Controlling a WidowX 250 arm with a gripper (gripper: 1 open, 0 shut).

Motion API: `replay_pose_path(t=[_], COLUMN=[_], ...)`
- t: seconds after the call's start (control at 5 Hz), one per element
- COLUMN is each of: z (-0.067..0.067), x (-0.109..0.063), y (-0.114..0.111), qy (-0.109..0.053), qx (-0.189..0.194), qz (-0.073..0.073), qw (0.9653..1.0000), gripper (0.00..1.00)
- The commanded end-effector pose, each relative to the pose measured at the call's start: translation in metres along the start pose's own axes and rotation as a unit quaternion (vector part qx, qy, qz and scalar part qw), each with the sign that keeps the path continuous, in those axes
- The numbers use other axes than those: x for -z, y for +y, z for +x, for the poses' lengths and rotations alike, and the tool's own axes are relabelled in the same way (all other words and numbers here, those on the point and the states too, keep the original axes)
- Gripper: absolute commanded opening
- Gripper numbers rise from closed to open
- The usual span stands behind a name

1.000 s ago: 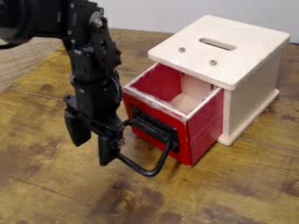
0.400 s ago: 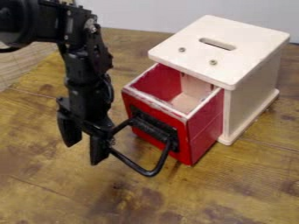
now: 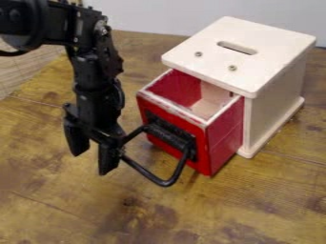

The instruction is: Close the drawer

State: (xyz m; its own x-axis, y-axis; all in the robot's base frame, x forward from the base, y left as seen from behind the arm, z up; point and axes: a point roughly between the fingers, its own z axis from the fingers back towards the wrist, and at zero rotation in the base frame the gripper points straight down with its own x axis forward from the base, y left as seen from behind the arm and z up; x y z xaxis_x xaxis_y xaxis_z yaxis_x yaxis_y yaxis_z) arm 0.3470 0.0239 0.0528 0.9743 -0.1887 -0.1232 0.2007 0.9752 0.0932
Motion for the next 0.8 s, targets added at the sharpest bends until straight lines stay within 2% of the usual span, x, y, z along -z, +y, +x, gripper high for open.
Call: replay_pose_path(t=[0.0,0.2,0.6], z=[0.0266,0.031,0.0315], x=[-0.0242,-0.0244,-0.0228], y=[0.0074,0.0123,0.0076], qy=[-0.06,-0.061,-0.061], qx=[-0.009,-0.011,-0.026], qz=[0.01,0.012,0.006], qw=[0.9981,0.998,0.9978], gripper=[1.0,1.0,1.0])
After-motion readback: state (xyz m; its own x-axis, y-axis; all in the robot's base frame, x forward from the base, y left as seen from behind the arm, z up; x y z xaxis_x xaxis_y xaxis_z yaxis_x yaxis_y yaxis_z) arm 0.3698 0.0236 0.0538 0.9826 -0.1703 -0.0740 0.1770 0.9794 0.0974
